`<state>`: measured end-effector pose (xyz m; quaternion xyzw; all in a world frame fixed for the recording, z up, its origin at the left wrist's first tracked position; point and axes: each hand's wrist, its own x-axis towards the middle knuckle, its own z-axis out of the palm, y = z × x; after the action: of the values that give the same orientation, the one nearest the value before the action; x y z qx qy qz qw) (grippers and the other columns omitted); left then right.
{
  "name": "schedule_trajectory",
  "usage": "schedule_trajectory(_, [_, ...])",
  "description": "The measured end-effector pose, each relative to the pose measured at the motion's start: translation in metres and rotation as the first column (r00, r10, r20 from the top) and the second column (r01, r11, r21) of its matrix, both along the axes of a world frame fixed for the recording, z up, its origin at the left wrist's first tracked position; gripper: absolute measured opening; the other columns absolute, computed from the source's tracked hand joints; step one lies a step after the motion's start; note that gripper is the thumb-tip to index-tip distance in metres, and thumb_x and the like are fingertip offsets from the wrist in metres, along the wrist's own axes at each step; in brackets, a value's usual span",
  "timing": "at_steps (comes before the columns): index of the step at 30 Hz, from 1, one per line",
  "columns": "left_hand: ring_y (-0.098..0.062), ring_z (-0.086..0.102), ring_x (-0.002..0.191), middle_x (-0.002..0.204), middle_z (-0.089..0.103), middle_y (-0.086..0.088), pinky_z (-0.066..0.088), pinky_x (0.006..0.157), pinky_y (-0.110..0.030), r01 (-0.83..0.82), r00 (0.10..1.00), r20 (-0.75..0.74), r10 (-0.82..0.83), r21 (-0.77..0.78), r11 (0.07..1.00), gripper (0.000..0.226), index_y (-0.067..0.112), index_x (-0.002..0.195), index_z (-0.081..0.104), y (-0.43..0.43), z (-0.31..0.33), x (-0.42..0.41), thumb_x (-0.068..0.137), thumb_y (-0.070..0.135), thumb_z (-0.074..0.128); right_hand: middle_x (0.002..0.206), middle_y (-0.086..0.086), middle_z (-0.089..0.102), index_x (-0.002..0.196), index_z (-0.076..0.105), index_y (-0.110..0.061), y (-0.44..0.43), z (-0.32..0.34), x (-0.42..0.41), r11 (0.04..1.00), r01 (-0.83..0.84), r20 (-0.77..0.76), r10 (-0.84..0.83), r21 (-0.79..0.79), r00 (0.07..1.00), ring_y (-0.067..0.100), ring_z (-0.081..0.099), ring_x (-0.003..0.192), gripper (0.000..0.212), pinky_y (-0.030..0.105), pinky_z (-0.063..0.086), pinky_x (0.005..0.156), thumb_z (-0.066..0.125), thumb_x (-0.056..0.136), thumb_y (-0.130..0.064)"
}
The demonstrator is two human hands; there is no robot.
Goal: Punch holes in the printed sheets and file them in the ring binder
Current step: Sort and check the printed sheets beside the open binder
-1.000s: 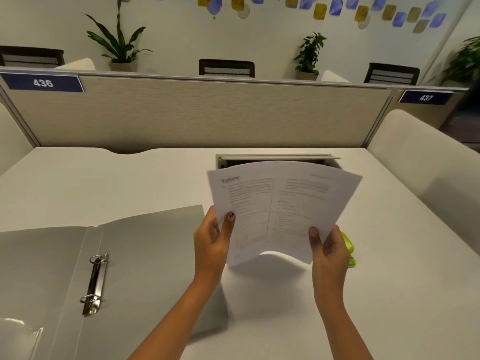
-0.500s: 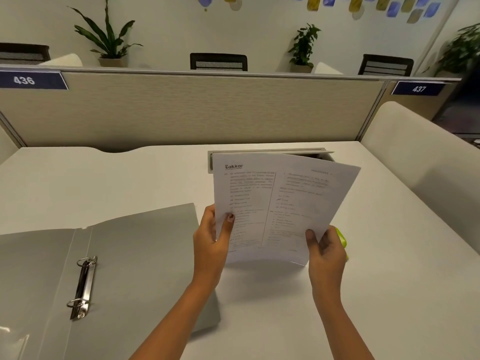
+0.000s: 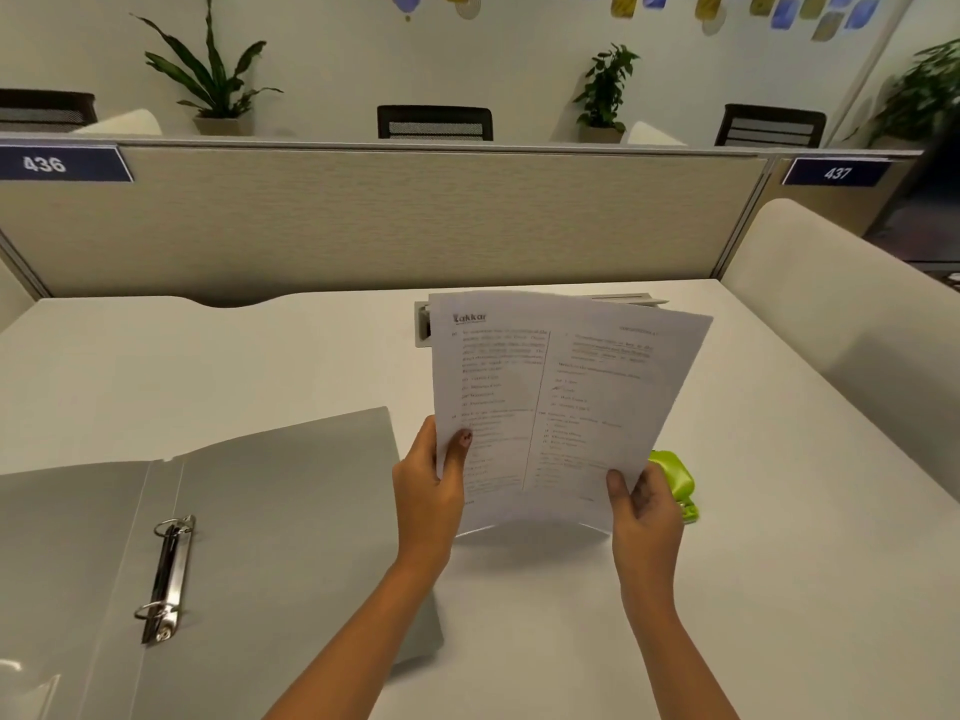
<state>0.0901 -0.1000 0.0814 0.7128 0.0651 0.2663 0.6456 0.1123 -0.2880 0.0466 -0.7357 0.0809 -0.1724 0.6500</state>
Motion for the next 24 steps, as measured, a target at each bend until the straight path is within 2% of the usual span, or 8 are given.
schedule_trajectory(4, [-0.011,0.068,0.090,0.100,0.070,0.010,0.058,0.072,-0.027,-0.072,0.997,0.005,0.072,-0.081,0.994,0.012,0.034,0.103,0.060,0.007,0.005,0.008,0.093,0.028,0.055,0.102,0.003,0.070,0.103,0.061,-0.014,-0.004,-0.001,-0.002,0.999,-0.018,-0.038,0.017,-0.029,0.999,0.019,0.067,0.097,0.014,0.023,0.055,0.080,0.062,0.091,-0.021])
schedule_trajectory(7, [-0.010,0.068,0.094,0.107,0.069,0.012,0.058,0.076,-0.027,-0.111,0.994,-0.018,0.109,-0.181,0.977,0.020,0.027,0.113,0.060,0.014,0.008,0.012,0.094,0.028,0.056,0.100,0.005,0.071,0.107,0.061,-0.013,-0.006,0.003,-0.005,1.000,-0.003,-0.119,0.006,0.026,0.993,0.017,0.069,0.077,0.026,0.030,0.056,0.071,0.069,0.086,-0.025])
schedule_trajectory(9, [-0.009,0.067,0.097,0.109,0.069,0.008,0.057,0.078,-0.025,-0.123,0.992,-0.031,0.119,-0.285,0.951,0.023,0.021,0.117,0.060,0.015,0.010,0.014,0.094,0.024,0.056,0.099,0.008,0.071,0.111,0.060,-0.010,-0.003,0.010,-0.007,0.956,-0.061,-0.130,0.102,0.288,0.986,0.019,0.068,0.072,0.042,0.034,0.055,0.070,0.077,0.076,-0.028])
schedule_trajectory(11, [-0.010,0.067,0.099,0.111,0.069,0.005,0.056,0.079,-0.023,-0.107,0.994,-0.040,0.099,-0.411,0.905,0.026,0.017,0.120,0.059,0.011,0.010,0.015,0.094,0.021,0.057,0.101,0.008,0.072,0.116,0.059,-0.009,0.005,0.017,-0.009,0.830,-0.135,-0.086,0.215,0.541,0.973,0.023,0.068,0.086,0.062,0.038,0.056,0.079,0.082,0.064,-0.035])
schedule_trajectory(13, [-0.014,0.067,0.102,0.110,0.070,0.003,0.055,0.083,-0.028,-0.063,0.998,-0.043,0.047,-0.541,0.839,0.028,0.017,0.122,0.059,0.005,0.008,0.014,0.094,0.019,0.056,0.110,0.002,0.072,0.124,0.057,-0.013,0.017,0.023,-0.012,0.760,-0.196,-0.038,0.279,0.620,0.960,0.021,0.068,0.101,0.058,0.038,0.053,0.087,0.077,0.071,-0.027])
schedule_trajectory(18, [-0.020,0.064,0.112,0.119,0.068,-0.002,0.052,0.093,-0.038,0.056,0.991,-0.048,-0.124,-0.695,0.716,0.034,0.016,0.127,0.056,0.001,0.001,0.016,0.094,0.008,0.054,0.100,-0.004,0.075,0.110,0.062,-0.021,0.033,0.034,-0.016,0.885,-0.100,-0.015,0.120,0.455,0.993,0.008,0.071,0.090,0.027,0.024,0.058,0.075,0.067,0.084,-0.014])
schedule_trajectory(21, [-0.021,0.064,0.107,0.120,0.066,-0.006,0.056,0.087,-0.035,0.112,0.988,0.012,-0.156,-0.756,0.645,0.035,0.015,0.128,0.054,0.027,0.008,0.032,0.094,0.007,0.053,0.098,-0.006,0.072,0.102,0.063,-0.022,0.028,0.036,-0.017,0.956,-0.026,0.034,0.017,0.291,0.999,0.004,0.070,0.085,0.016,0.018,0.057,0.068,0.065,0.088,-0.015])
schedule_trajectory(24, [-0.022,0.064,0.102,0.114,0.065,-0.007,0.059,0.079,-0.031,0.148,0.988,0.072,-0.139,-0.715,0.683,0.042,0.010,0.133,0.048,0.066,0.025,0.047,0.092,0.010,0.056,0.096,-0.009,0.070,0.103,0.063,-0.021,0.018,0.039,-0.019,0.979,0.003,0.079,-0.019,0.204,0.997,0.002,0.069,0.085,0.015,0.015,0.056,0.064,0.063,0.089,-0.017])
